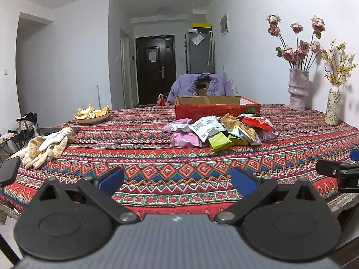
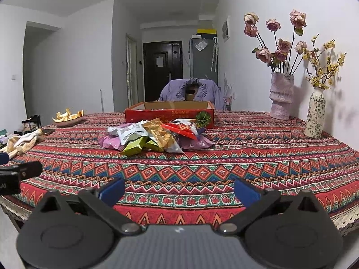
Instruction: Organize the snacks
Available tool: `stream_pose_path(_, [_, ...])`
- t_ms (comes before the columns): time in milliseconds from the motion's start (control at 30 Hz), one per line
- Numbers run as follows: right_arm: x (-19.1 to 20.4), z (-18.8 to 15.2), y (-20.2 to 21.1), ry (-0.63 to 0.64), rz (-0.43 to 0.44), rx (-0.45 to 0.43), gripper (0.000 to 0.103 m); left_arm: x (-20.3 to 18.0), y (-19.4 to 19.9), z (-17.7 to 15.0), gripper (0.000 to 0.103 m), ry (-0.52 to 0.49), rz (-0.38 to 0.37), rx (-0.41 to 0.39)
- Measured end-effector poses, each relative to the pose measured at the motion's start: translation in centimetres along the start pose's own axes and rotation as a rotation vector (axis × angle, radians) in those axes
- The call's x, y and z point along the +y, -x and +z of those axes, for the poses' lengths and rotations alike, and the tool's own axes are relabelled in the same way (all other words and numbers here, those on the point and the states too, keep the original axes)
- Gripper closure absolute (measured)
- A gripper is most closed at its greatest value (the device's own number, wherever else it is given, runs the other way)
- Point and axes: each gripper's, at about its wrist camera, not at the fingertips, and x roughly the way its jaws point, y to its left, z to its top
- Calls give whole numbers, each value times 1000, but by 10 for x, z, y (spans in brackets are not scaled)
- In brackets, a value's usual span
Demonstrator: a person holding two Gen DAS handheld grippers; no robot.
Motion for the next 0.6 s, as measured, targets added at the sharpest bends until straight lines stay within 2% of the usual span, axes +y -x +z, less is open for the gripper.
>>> stream_pose_path(600, [-2,0,0,2,-5,-7,0,2,1,1,0,4,-3,1])
